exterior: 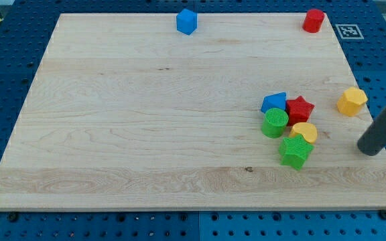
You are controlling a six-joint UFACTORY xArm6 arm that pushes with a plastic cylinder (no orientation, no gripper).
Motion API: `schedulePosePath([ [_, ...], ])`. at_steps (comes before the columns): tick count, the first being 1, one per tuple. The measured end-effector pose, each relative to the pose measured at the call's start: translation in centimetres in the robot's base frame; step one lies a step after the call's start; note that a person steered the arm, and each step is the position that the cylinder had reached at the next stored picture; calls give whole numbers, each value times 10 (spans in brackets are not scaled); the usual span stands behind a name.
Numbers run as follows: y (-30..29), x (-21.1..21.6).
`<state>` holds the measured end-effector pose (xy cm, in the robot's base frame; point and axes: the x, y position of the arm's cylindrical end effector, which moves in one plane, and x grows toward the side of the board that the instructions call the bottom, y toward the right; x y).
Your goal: Move the yellow hexagon below the red circle
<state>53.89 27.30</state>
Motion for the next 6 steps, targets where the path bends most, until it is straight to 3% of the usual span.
schedulePosePath([
  [6,-19,-140],
])
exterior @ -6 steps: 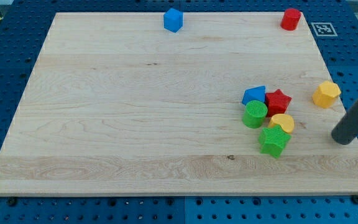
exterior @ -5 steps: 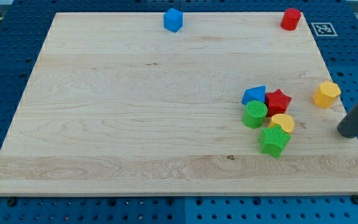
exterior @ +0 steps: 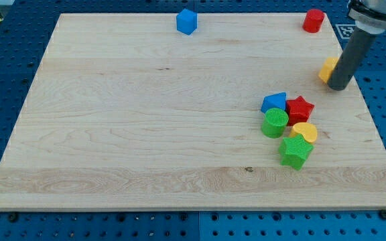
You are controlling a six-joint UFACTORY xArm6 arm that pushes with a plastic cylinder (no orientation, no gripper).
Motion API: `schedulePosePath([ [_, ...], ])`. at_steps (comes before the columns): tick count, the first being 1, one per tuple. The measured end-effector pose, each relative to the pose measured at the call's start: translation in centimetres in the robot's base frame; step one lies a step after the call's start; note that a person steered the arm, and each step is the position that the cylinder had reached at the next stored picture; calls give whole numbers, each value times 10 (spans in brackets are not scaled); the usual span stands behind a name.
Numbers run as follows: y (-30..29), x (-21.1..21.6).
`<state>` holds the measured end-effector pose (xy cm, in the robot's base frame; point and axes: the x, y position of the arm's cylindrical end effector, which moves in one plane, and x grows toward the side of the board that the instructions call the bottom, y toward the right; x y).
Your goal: Move the yellow hexagon below the red circle
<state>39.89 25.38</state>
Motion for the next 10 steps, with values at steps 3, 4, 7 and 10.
schedulePosePath([
  [3,-8,-57],
  [4,-8,-70],
  [7,-8,-114],
  [10,15,42],
])
